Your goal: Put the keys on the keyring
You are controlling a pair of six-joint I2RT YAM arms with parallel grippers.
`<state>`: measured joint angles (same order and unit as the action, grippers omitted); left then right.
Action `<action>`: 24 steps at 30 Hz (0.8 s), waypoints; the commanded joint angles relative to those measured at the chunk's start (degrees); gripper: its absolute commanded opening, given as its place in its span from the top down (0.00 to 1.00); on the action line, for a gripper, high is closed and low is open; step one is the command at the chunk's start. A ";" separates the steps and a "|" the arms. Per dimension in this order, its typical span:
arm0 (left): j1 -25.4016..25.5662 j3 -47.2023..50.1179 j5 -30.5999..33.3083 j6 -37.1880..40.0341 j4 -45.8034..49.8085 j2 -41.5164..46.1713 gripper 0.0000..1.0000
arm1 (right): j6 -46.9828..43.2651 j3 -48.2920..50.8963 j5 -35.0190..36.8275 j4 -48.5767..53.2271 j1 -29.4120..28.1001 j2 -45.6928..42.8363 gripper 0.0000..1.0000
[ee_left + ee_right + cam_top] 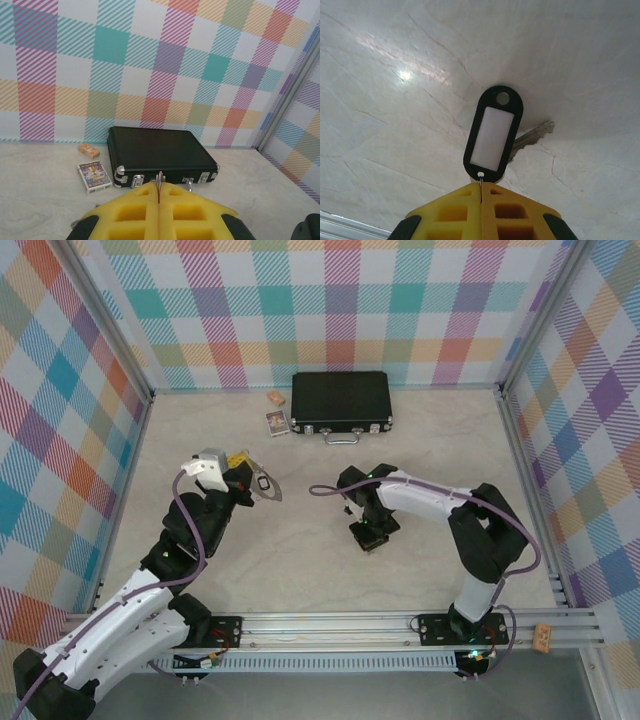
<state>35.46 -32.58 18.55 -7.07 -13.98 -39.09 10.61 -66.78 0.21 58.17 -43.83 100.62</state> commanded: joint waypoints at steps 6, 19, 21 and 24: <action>-0.41 0.85 -2.14 -1.97 -4.92 1.21 1.00 | -1.73 -4.47 -1.19 8.15 0.24 7.22 1.00; -0.54 1.64 -3.02 -2.33 -5.56 1.11 1.00 | -4.29 -11.86 0.76 13.02 0.24 15.29 1.00; -0.47 1.57 -2.60 -2.17 -5.61 1.12 1.00 | -4.66 -13.38 1.29 13.07 0.24 16.50 1.00; -0.55 1.58 -2.15 -1.98 -5.45 1.16 1.00 | -5.28 -15.99 1.53 13.89 0.59 18.63 1.00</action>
<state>35.46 -31.20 15.94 -9.02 -16.12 -38.87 6.74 -80.42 0.84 70.50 -43.79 117.45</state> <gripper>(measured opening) 0.046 0.048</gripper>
